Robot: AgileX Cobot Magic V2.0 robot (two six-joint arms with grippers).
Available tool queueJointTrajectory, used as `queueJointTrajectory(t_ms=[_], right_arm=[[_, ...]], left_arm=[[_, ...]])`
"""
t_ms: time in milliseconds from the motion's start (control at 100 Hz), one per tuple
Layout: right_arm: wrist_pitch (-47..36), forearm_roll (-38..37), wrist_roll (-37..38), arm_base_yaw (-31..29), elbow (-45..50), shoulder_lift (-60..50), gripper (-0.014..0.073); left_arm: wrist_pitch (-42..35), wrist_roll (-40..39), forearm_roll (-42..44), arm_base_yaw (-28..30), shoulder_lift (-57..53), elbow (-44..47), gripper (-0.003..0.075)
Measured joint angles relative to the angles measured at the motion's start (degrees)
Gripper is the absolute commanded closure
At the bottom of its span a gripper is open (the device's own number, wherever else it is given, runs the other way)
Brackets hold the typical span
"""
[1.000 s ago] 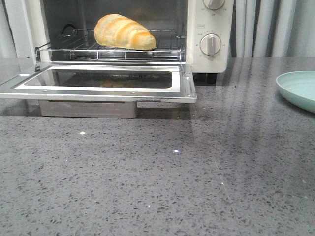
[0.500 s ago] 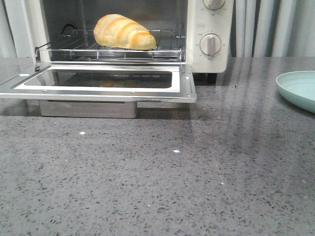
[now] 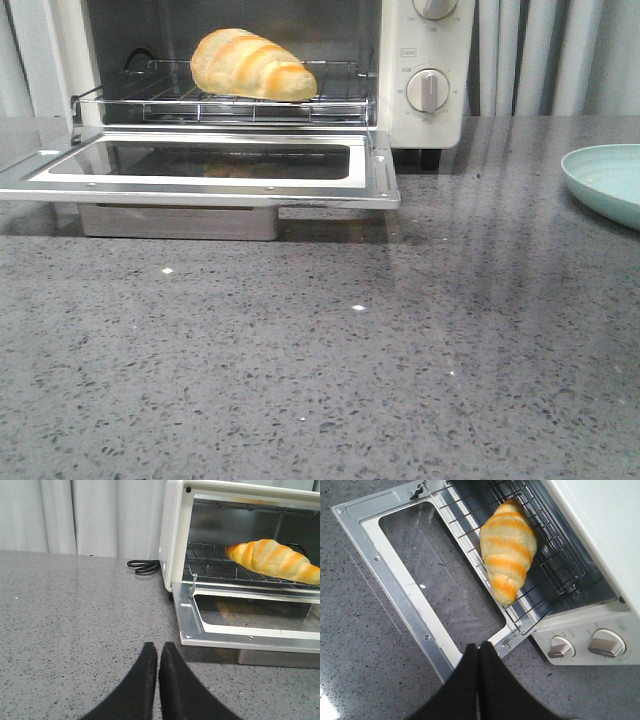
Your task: Put bread in oven
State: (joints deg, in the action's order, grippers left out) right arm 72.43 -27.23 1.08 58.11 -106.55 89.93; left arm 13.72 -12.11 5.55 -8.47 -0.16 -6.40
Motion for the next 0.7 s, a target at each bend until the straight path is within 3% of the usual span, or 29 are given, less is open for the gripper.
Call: queueJointTrajectory(t_ms=[290, 700], right_arm=[[0.00, -0.22, 1.62, -2.11, 0.00, 0.00, 0.0662], [0.00, 3.72, 4.82, -16.07, 2.93, -5.83, 0.0662]], left_arm=[[-0.10, 0.00, 0.00, 0.00, 0.00, 0.00, 0.0741], [-0.10, 0.00, 0.00, 0.00, 0.00, 0.00, 0.0741]])
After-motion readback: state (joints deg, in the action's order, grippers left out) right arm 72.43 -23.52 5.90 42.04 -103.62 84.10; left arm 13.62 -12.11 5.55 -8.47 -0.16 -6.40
